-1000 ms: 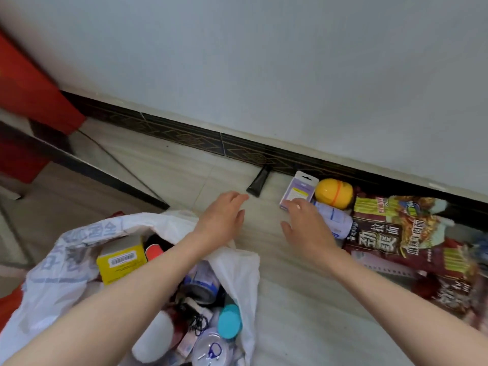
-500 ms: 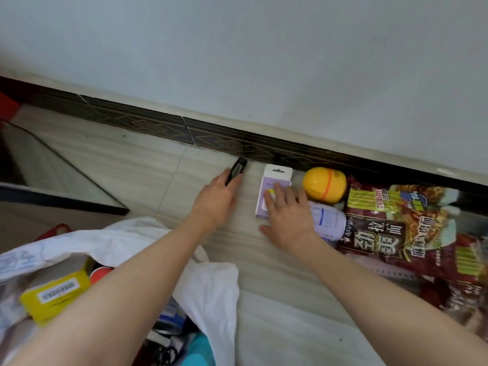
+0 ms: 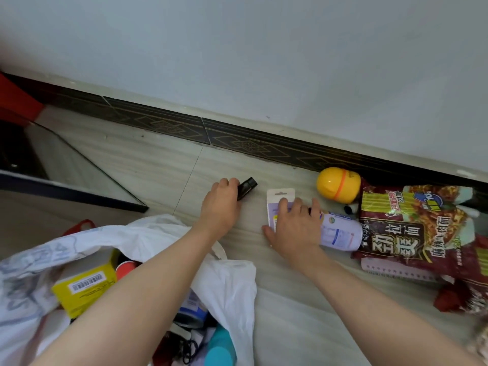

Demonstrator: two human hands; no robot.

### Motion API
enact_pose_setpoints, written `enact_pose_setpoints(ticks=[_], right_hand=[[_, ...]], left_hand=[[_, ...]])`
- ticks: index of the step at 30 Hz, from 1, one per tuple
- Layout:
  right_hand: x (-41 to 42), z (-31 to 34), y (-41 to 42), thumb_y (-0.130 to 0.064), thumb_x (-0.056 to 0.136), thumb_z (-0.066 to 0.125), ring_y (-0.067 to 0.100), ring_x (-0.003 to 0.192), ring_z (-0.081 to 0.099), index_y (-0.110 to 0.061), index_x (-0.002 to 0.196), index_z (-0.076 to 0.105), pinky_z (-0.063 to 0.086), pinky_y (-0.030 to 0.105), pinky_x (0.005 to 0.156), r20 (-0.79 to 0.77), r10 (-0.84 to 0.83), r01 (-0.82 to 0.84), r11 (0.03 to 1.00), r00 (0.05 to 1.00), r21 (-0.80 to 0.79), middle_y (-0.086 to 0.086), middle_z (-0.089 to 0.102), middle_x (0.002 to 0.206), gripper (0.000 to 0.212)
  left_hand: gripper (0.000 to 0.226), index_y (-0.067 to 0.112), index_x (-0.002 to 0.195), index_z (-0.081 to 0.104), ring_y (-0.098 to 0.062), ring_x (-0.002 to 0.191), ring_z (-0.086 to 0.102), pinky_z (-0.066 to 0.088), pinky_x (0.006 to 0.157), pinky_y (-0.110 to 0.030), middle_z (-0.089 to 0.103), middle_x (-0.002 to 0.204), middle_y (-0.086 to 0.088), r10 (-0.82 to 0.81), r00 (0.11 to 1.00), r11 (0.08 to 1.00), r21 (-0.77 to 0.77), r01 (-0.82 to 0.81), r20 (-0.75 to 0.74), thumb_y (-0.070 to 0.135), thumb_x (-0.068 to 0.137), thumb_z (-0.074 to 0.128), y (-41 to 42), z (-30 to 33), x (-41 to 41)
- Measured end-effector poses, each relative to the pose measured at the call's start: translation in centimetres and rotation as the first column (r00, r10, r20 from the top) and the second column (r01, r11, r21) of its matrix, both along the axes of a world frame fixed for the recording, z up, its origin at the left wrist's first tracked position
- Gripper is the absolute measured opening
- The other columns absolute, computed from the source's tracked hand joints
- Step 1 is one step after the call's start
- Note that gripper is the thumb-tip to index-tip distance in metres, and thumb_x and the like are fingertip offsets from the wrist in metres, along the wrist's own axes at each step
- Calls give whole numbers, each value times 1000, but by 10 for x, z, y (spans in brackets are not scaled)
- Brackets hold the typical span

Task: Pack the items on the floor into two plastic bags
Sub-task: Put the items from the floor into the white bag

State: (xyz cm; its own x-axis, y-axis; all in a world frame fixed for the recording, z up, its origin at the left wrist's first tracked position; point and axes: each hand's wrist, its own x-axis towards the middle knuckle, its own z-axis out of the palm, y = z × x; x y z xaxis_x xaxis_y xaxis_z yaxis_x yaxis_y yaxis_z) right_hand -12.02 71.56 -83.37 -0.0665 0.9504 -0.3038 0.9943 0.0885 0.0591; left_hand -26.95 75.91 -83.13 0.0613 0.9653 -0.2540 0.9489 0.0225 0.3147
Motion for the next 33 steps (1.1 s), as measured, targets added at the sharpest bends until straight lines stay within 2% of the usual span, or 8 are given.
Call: enact_pose_setpoints(ticks=[3, 6, 9, 15, 22, 25, 29, 33], right_hand=[[-6, 8, 1, -44, 83, 52, 33, 114, 45, -8, 125, 35, 19, 42, 109, -67, -1, -4, 997, 998, -75, 18, 47, 123, 58], [-11, 28, -7, -35, 82, 56, 33, 115, 42, -9, 124, 36, 34, 37, 97, -247, -73, 39, 989, 966, -140, 16, 42, 127, 53], [-19, 61, -20, -31, 81, 58, 32, 119, 37, -9, 126, 35, 36, 38, 97, -411, -155, 104, 984, 898, -143, 12, 38, 132, 55], [-52, 135, -56, -27, 80, 59, 33, 115, 45, -8, 128, 40, 36, 34, 93, -619, -98, 67, 995, 779, -73, 14, 46, 128, 55], [-113, 179, -123, -33, 81, 59, 28, 113, 52, -18, 127, 45, 37, 27, 84, -795, -207, 127, 978, 570, -164, 8, 56, 126, 50], [-138, 172, -161, -32, 80, 60, 24, 116, 52, -20, 127, 46, 40, 29, 92, -829, -247, 109, 969, 502, -222, 5, 56, 126, 51], [-170, 154, -195, -33, 81, 59, 23, 117, 49, -20, 128, 49, 39, 34, 100, -817, -307, 134, 951, 488, -278, 4, 55, 128, 49], [-197, 148, -194, -30, 84, 60, 22, 128, 38, -14, 125, 54, 28, 28, 105, -842, -213, 101, 977, 495, -188, 8, 40, 139, 44]], left_hand=[[35, 8, 122, 48, -29, 106, 47, 42, 79, -37, 52, 116, -14, -4, 999, 998, 63, 0, 52, 13, 88, 53, -8, 22, -9], [37, 11, 123, 49, -27, 106, 48, 44, 79, -37, 52, 113, -11, -16, 991, 995, 104, 3, 130, 17, 86, 56, -23, 52, -25], [41, 13, 123, 50, -24, 104, 49, 40, 81, -31, 53, 111, -8, 2, 978, 991, 128, -29, 210, 20, 85, 61, -45, 88, -44], [41, 9, 120, 54, -26, 104, 52, 36, 85, -29, 58, 108, -12, 181, 935, 949, 195, -248, 306, 20, 82, 65, -116, 141, -85], [34, 9, 113, 57, -31, 102, 51, 39, 85, -38, 60, 105, -15, 395, 889, 884, 167, -436, 231, 17, 81, 64, -236, 153, -137], [33, 7, 111, 57, -33, 95, 51, 41, 81, -40, 61, 99, -16, 454, 879, 866, 161, -474, 144, 16, 80, 65, -277, 144, -154], [33, 5, 111, 56, -32, 95, 51, 42, 80, -42, 59, 96, -15, 520, 844, 833, 142, -535, 131, 16, 81, 66, -296, 137, -161], [26, 4, 107, 57, -31, 99, 50, 41, 84, -40, 58, 101, -15, 543, 821, 811, 146, -567, 173, 15, 84, 62, -283, 135, -171]])
